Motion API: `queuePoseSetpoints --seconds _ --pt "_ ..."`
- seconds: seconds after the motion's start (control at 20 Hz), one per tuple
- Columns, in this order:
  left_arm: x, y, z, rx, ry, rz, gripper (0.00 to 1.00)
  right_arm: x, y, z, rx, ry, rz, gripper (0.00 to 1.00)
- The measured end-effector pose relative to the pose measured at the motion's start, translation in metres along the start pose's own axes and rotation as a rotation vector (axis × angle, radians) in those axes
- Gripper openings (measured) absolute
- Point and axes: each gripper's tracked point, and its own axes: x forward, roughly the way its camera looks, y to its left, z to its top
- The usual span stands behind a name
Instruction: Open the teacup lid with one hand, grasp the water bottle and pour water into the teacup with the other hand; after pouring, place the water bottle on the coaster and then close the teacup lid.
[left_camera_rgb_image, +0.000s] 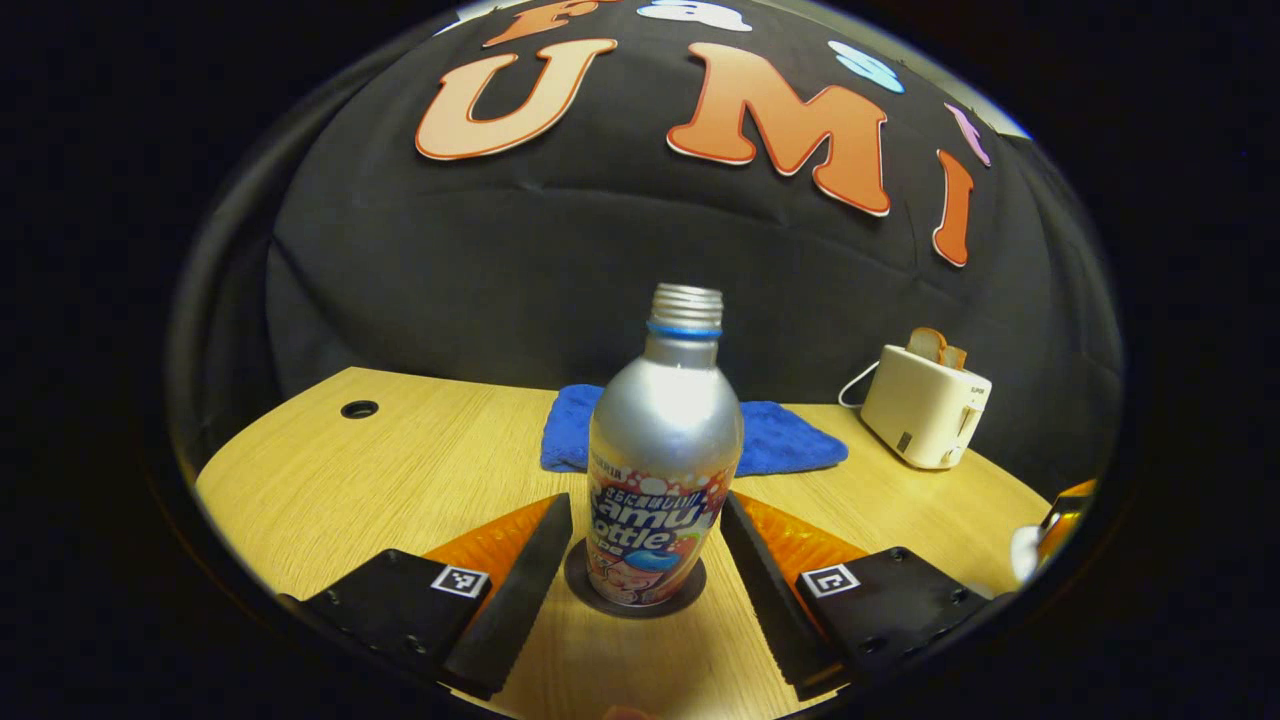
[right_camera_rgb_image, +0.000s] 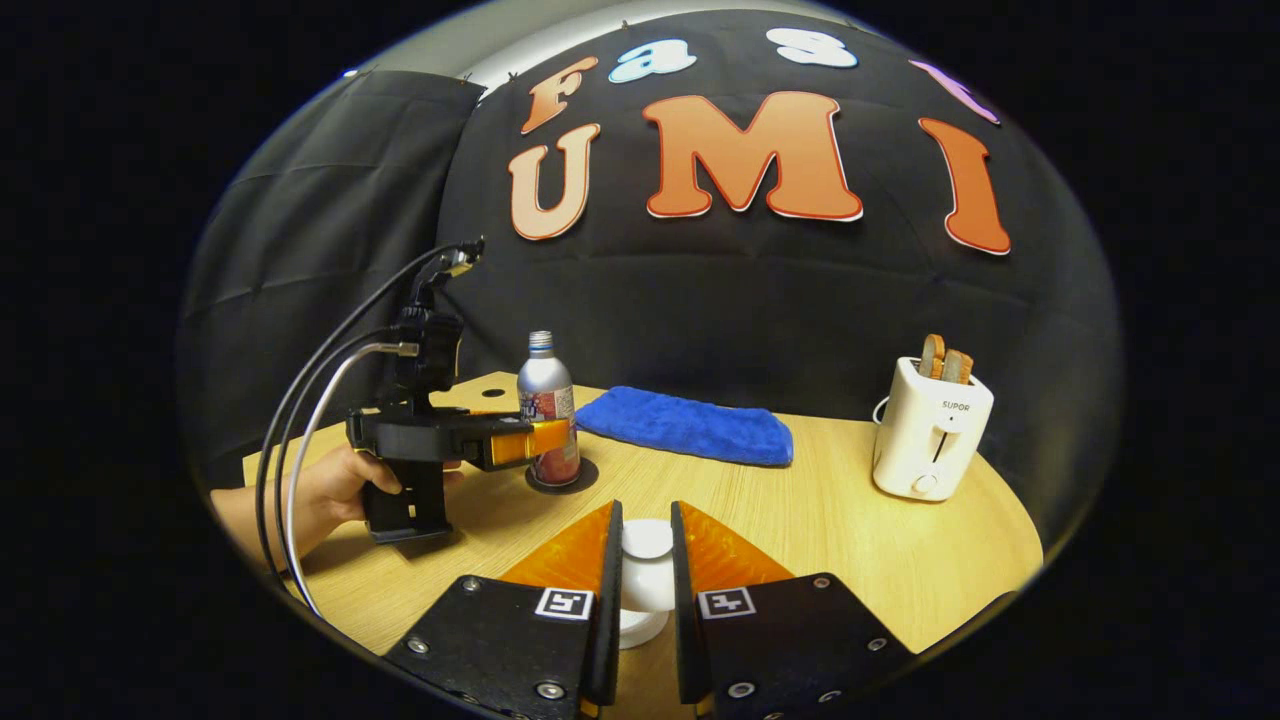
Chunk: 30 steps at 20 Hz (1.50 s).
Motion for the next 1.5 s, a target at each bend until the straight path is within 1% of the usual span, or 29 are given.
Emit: queuePoseSetpoints --seconds 0.15,0.3,0.35,0.4,0.5,0.55,0.6,0.95,1.15,1.2,1.25,1.3,1.4,1.45,1.5 --pt "-0.014 0.003 0.006 0.020 -0.014 0.001 0.98 0.003 0.009 -0.014 0.013 0.019 0.010 0.24" --pt "-0.030 0.003 0.009 0.022 -0.027 -0.004 0.98 0.007 0.016 -0.018 0.019 0.021 0.024 0.24" --pt "-0.036 0.002 0.009 0.021 -0.030 -0.004 0.94 0.008 0.018 -0.022 0.019 0.022 0.026 0.24" --pt "-0.043 0.001 0.009 0.015 -0.033 -0.005 0.98 0.011 0.018 -0.025 0.014 0.024 0.024 0.24" --pt "-0.056 -0.001 0.013 0.007 -0.051 -0.003 0.98 0.017 0.016 -0.034 0.012 0.048 0.013 0.24" --pt "-0.064 -0.002 0.015 0.010 -0.065 0.001 1.00 0.016 0.016 -0.035 0.016 0.049 0.011 0.24" --pt "-0.070 -0.003 0.020 0.012 -0.081 0.000 0.98 0.016 0.018 -0.034 0.018 0.046 0.013 0.24" --pt "-0.109 -0.013 0.045 0.027 -0.154 0.007 0.98 0.014 0.022 -0.041 -0.015 0.037 0.011 0.24" --pt "-0.130 -0.017 0.059 0.042 -0.196 0.021 0.98 0.011 0.021 -0.035 -0.035 0.027 -0.001 0.29" --pt "-0.135 -0.018 0.062 0.045 -0.203 0.030 0.98 0.009 0.020 -0.030 -0.042 0.012 -0.003 0.30" --pt "-0.141 -0.016 0.064 0.047 -0.208 0.040 0.98 0.005 0.020 -0.024 -0.053 -0.010 -0.006 0.36" --pt "-0.146 -0.016 0.067 0.048 -0.217 0.050 0.97 0.002 0.019 -0.018 -0.067 -0.029 -0.012 0.38" --pt "-0.158 -0.016 0.074 0.050 -0.238 0.066 0.97 -0.007 0.013 -0.007 -0.086 -0.062 -0.032 0.38" --pt "-0.164 -0.014 0.078 0.059 -0.248 0.080 0.98 -0.012 0.011 0.001 -0.087 -0.083 -0.039 0.40" --pt "-0.169 -0.014 0.082 0.064 -0.258 0.091 0.94 -0.019 0.008 0.012 -0.084 -0.110 -0.048 0.41"
